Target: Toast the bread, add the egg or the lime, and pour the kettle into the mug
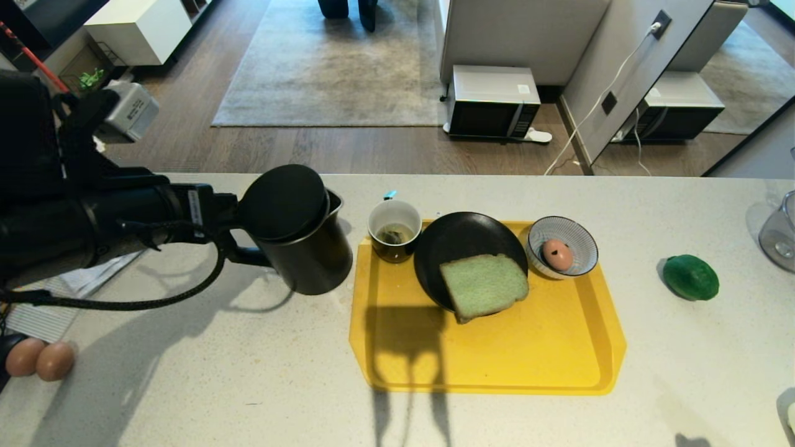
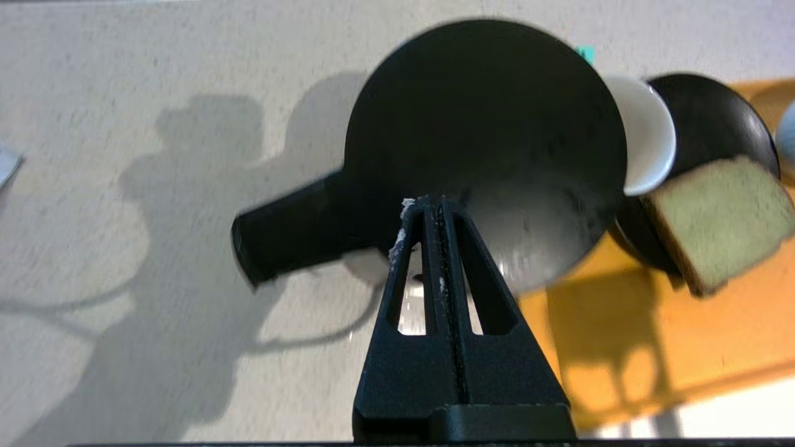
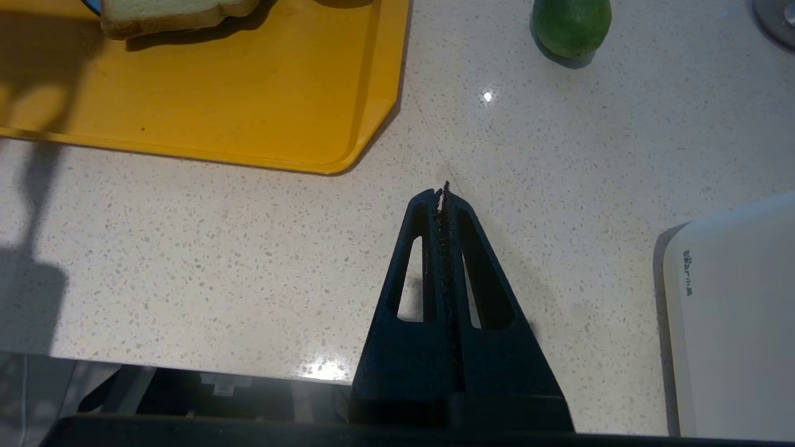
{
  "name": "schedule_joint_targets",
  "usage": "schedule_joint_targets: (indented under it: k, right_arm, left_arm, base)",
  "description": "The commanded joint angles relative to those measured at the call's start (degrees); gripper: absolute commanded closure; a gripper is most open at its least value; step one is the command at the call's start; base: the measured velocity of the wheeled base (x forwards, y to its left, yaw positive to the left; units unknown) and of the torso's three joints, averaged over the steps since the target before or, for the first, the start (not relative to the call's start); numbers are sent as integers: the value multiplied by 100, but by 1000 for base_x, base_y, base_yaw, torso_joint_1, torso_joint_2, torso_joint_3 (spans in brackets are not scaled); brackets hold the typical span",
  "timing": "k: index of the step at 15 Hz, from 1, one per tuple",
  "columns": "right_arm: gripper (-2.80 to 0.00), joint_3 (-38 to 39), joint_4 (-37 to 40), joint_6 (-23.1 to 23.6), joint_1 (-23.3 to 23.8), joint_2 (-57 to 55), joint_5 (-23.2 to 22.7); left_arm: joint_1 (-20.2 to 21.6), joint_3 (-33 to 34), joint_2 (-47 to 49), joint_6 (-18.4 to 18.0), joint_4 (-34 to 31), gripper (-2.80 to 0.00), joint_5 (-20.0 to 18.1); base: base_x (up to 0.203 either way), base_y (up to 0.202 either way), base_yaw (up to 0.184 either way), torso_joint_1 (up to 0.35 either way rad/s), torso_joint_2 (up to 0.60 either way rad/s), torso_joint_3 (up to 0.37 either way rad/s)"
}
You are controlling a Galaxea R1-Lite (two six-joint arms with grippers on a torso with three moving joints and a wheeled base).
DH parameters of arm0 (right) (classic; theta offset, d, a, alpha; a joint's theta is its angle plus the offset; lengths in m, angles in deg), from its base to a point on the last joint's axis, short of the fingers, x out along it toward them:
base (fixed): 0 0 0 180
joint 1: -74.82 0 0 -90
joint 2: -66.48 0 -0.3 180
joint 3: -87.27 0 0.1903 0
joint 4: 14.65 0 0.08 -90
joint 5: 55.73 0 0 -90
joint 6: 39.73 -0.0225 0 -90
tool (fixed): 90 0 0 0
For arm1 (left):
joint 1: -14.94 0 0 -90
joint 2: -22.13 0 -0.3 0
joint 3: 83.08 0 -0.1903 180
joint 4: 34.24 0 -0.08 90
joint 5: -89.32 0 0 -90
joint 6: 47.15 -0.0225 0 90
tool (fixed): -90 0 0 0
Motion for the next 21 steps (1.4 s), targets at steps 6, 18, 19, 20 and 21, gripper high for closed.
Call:
schedule_joint_targets:
  k: [6, 18, 19, 20, 21]
  right_arm:
    - [0, 0, 2, 3, -1, -2, 1]
    - [0, 0, 2, 3, -1, -2, 1]
    - [0, 0, 2, 9, -1, -2, 1]
    - [0, 0, 2, 3, -1, -2, 1]
    - [0, 0, 2, 3, -1, -2, 1]
  left_arm:
    - [-153, -264, 1016, -12, 765, 0, -9]
    - [-502, -260, 964, -19, 776, 0, 200]
    - [-498, -220, 749, -18, 772, 0, 259]
    - [-484, -170, 506, -17, 766, 0, 286]
    - [-469, -97, 246, -16, 767, 0, 300]
  base:
    - [0, 0, 0, 0, 0, 0]
    - [0, 0, 0, 0, 0, 0]
    - [0, 0, 0, 0, 0, 0]
    - [0, 0, 0, 0, 0, 0]
    - [0, 0, 0, 0, 0, 0]
